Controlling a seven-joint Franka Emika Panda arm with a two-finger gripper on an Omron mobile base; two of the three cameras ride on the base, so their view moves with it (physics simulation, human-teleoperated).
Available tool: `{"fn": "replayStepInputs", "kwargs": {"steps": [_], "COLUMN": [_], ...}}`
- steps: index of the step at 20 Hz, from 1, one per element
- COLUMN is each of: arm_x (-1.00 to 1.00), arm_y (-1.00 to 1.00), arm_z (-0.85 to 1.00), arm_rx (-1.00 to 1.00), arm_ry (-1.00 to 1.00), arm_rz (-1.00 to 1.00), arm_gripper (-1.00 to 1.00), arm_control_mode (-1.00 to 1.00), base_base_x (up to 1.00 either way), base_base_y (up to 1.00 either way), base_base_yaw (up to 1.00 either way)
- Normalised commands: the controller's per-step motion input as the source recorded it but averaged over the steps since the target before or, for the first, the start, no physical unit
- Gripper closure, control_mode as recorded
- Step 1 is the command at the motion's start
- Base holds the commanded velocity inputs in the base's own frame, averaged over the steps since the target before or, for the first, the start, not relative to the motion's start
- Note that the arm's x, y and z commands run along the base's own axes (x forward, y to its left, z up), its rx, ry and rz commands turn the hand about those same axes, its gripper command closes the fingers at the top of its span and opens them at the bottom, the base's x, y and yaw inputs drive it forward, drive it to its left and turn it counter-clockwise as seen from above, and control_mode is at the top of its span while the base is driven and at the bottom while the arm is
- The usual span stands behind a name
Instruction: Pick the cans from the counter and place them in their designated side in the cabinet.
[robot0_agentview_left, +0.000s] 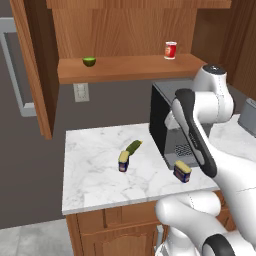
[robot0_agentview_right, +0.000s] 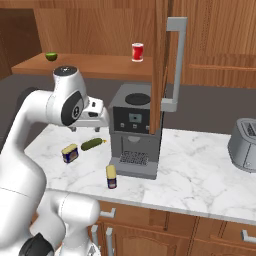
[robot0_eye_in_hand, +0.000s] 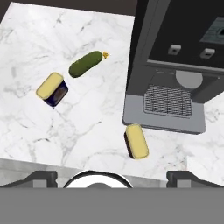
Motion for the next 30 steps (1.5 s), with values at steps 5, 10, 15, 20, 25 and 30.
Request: {"fn": "replayStepInputs", "kwargs": {"steps": [5, 10, 15, 20, 25, 30], "arm_x": [-0.07, -0.02, 0.00, 0.00, 0.00, 0.00], "arm_y": [-0.10, -0.10, -0.06, -0.04, -0.15, -0.15], "arm_z": [-0.18, -0.20, -0.16, -0.09, -0.17, -0.17], "arm_rx": [0.00, 0.00, 0.00, 0.00, 0.00, 0.00], "arm_ry": [0.00, 0.00, 0.00, 0.00, 0.00, 0.00], "arm_rz": [0.01, 0.02, 0.03, 0.06, 0.06, 0.06], "arm_gripper": [-1.00, -1.00, -1.00, -1.00, -1.00, -1.00], "arm_control_mode": [-1.00, -1.00, -1.00, -1.00, -1.00, -1.00], "base_base_x": [0.00, 0.00, 0.00, 0.00, 0.00, 0.00], "base_base_y": [0.00, 0.00, 0.00, 0.00, 0.00, 0.00], "base_base_yaw": [0.00, 0.00, 0.00, 0.00, 0.00, 0.00]}}
